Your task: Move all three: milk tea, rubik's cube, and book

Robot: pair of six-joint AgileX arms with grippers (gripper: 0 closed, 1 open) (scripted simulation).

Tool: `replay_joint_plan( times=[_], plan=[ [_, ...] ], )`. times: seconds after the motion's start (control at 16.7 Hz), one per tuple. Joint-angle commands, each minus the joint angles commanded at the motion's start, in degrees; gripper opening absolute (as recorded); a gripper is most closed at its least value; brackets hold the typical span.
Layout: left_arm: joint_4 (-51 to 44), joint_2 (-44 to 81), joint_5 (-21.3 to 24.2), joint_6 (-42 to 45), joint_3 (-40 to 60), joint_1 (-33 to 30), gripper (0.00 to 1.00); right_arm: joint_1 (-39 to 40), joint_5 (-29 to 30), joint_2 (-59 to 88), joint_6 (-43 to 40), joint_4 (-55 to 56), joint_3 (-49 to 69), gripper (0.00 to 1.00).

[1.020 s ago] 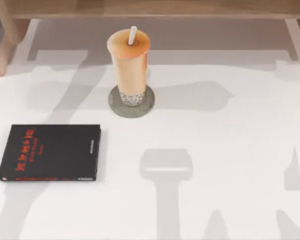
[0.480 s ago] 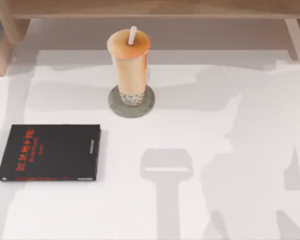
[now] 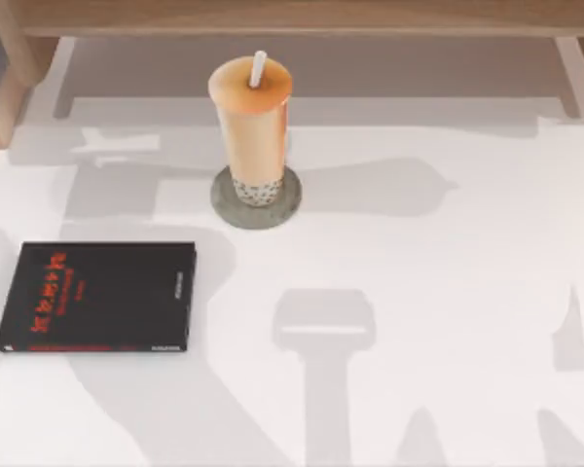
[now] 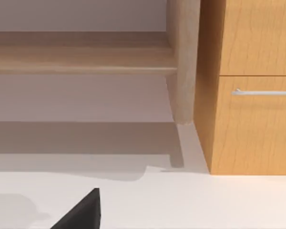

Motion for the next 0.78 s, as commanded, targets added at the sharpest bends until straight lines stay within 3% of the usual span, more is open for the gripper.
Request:
replay_joint_plan(
  times=[0.42, 0.78],
  plan=[
    [-0.7, 1.5, 1.5, -0.7, -1.4, 0.5, 1.00, 0.0, 0.0, 0.0, 0.0, 0.0, 0.0, 1.00],
    [-3.4, 6.8, 0.3, -0.8, 6.7, -0.7, 1.00, 0.0, 0.0, 0.0, 0.0, 0.0, 0.0, 1.00]
  ],
)
